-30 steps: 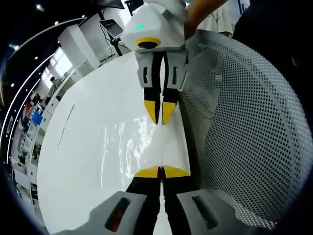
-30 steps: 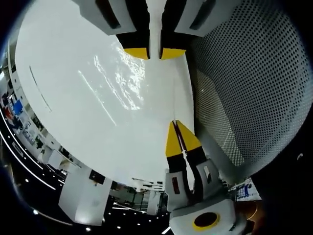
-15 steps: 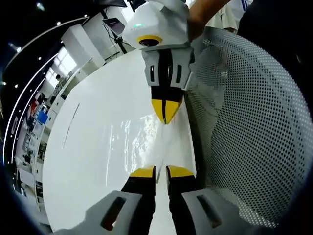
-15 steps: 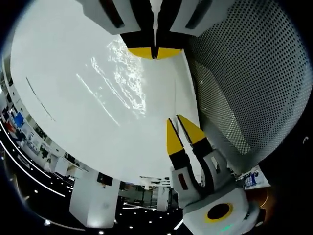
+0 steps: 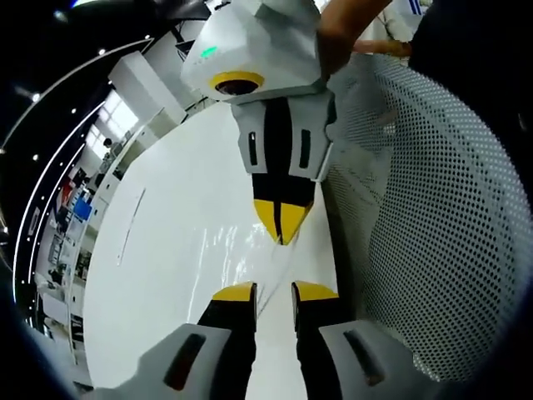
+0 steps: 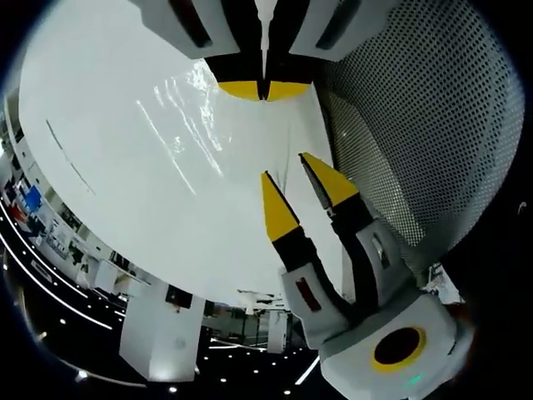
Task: Open the resealable bag by pulling the two sides of the seal apart until the entire bag opening is separated and visibly accessible.
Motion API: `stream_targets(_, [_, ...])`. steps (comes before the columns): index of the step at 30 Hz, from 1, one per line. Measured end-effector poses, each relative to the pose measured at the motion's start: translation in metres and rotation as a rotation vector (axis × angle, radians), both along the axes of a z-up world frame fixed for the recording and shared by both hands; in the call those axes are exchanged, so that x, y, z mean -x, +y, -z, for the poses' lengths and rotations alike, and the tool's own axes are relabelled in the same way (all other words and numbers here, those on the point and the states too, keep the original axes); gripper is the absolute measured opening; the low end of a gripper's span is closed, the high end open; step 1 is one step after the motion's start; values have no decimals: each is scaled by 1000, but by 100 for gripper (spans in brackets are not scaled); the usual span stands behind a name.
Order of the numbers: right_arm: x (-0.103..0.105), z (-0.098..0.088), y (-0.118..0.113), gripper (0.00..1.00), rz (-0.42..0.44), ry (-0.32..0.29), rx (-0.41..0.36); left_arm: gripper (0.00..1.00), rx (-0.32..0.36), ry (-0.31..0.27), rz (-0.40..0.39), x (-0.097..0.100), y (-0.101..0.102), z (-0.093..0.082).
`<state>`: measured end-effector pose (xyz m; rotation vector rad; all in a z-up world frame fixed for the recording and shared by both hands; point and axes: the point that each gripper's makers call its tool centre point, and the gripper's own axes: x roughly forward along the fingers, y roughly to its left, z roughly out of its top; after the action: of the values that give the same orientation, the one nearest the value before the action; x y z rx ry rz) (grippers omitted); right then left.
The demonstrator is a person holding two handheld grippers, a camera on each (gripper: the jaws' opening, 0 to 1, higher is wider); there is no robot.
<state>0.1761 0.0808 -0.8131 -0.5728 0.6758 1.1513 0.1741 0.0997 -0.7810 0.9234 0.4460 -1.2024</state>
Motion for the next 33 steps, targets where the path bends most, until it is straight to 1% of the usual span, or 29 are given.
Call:
stream_targets(2, [-1, -1, 2, 0, -1, -1, -5, 13, 10, 2, 7, 2, -4, -4])
stream_targets(5, [-4, -2, 4, 0, -5, -6, -2, 12, 15, -2, 23, 5, -9, -4])
stream_targets(9, [-5, -4, 7, 0, -11, -10, -7, 12, 21, 7, 35, 9, -13, -3])
stream_targets(14, [-5, -12, 13, 0, -16, -15, -26, 12, 2, 7, 43, 9, -13, 3])
stream_targets(16, [-5, -15, 15, 0, -20, -18, -30, 10, -4, -4, 38, 7, -10, 6])
stream_targets(17, [-5, -16, 15, 0, -21, -20, -30, 10, -24, -14, 35, 5, -7, 8])
stream_targets(19, [-5, -19, 16, 0, -25, -30, -27, 11, -43, -20, 33, 3, -3, 10])
stream_targets(22, [-7, -29, 19, 0, -16, -38, -52, 10, -61, -40, 18, -2, 3, 11])
stream_targets(24, [-8, -34, 21, 0, -13, -43, -62, 9, -91, -74, 18, -5, 7, 12])
stream_targets(26, [-10, -37, 23, 0, -9, -47, -68, 8, -92, -82, 12, -6, 7, 10])
stream_targets(29, [-13, -42, 23, 0, 3, -56, -77, 0, -92, -88, 9, -7, 7, 10])
stream_targets(33, [-20, -47, 21, 0, 35, -59, -98, 0, -78, -93, 0, -8, 6, 6])
